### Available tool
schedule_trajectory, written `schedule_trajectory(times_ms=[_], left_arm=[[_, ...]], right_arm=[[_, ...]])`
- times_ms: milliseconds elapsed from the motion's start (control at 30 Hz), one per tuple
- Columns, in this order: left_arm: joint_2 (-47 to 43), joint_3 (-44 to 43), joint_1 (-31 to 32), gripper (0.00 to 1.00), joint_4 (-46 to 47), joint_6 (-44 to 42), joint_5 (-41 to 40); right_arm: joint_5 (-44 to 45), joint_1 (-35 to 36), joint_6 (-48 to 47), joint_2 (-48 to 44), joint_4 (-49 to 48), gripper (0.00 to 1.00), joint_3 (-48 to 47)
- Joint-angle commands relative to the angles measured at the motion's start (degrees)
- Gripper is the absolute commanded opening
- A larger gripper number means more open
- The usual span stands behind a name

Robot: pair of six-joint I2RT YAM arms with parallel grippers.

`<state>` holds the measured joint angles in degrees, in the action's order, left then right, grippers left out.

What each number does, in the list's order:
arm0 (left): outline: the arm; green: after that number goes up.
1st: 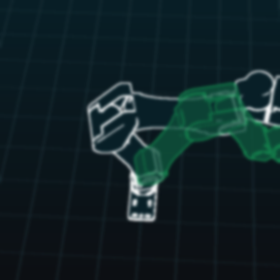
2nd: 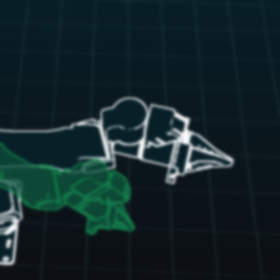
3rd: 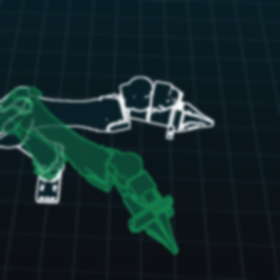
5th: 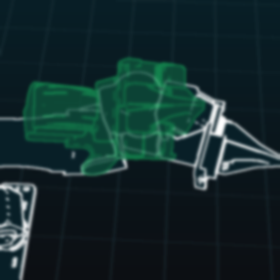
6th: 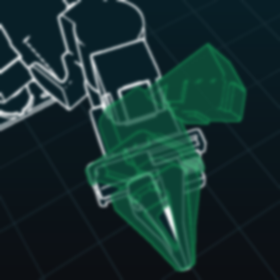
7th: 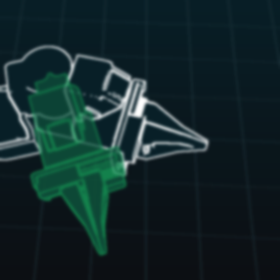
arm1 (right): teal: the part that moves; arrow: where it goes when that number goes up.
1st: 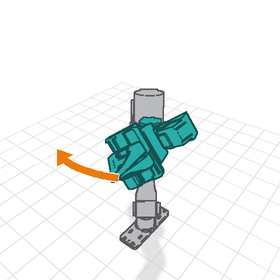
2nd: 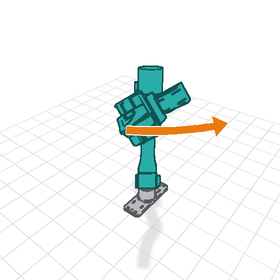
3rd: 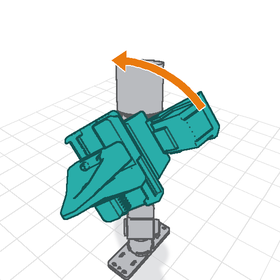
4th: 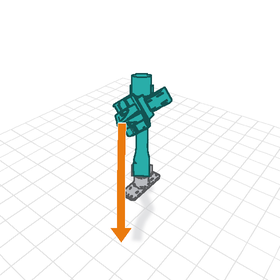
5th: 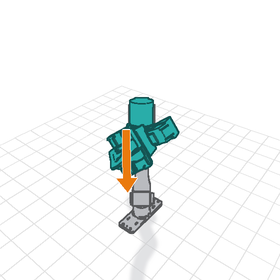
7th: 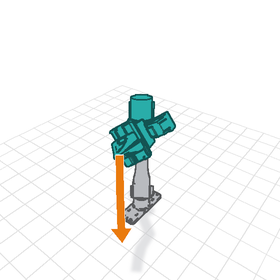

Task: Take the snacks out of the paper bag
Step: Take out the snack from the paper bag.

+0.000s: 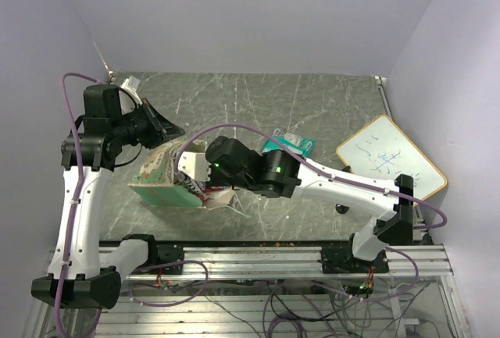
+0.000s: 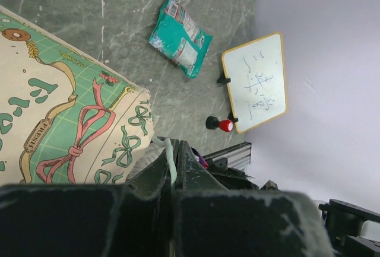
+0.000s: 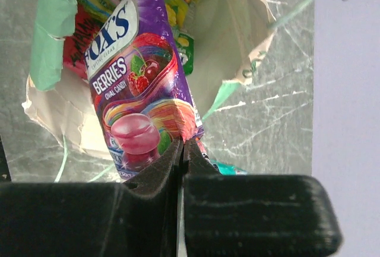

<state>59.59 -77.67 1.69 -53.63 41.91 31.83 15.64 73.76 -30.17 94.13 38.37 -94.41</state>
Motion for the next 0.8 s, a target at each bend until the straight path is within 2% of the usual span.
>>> schedule_trajectory(times_ms=[0,333,567,767], left_arm=[[0.71,-0.5,-0.05,0.07,1.53,-1.88,1.72],[2.05,-0.5,-0.03,0.07,0.54,-2.72,-0.35],[3.24,-1.68,-0.03,0.07,-3.78,-5.93,-5.94],[3.5,-2.07,-0.06,0.07,-5.84,-7.11,-7.92]], right_arm=[[4.4,0.33,4.18,-4.82,2.05,0.0,-0.62],[6.67,0.56,7.67,-9.97,10.04,0.0,-3.52],[7.55,0.6,9.04,-15.56,12.64,0.0,-5.16],[14.42,0.51,10.32,-18.69,14.29,0.0,-6.07]])
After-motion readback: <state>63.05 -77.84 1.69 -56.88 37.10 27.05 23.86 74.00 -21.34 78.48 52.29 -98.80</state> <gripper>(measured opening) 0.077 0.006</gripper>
